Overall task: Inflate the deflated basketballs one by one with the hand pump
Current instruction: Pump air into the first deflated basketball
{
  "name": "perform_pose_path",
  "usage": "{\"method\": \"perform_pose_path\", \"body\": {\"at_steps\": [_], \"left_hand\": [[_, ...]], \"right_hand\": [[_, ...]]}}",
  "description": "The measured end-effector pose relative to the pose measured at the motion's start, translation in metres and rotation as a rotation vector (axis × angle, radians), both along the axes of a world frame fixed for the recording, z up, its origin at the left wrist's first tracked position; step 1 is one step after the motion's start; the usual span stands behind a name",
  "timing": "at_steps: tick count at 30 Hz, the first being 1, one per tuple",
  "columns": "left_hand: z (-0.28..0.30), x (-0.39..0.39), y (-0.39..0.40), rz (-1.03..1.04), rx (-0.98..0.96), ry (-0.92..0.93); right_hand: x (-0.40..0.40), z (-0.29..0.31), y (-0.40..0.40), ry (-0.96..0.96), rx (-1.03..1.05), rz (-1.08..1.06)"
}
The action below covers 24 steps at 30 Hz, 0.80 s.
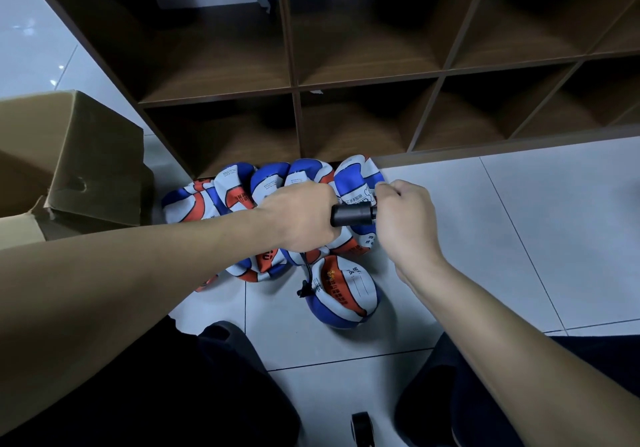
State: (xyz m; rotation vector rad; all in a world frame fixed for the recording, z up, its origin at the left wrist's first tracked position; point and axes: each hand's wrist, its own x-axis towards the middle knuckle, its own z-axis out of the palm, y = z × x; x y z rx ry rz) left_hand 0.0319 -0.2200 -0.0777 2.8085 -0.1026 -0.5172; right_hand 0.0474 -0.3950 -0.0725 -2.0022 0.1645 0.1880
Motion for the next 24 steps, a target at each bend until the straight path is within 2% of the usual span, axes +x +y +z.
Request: {"method": "perform_pose_path", "body": {"at_steps": [5, 8, 15, 19, 24], "left_hand": [[0.001, 0.001, -0.001, -0.026, 0.015, 0.000], [0.004, 0.005, -0.003, -0.029, -0.067, 0.021], [-0.006, 0.001, 0.035, 0.020, -0.100, 0.149], [-0.008, -0.001, 0.046, 0.021, -0.074, 0.186], [-0.005, -0.003, 0.034, 0.023, 0.018, 0.107]], "right_hand": [[0.000, -0.005, 0.002, 0.026, -0.019, 0.076], [0.013, 0.001, -0.007, 0.083, -0.008, 0.099], [0.042, 0.013, -0.050, 0.201, 0.045, -0.107], [0.041, 0.012, -0.045, 0.174, 0.027, -0.076], [0.021, -0.001, -0.023, 0.112, 0.020, -0.073]]}}
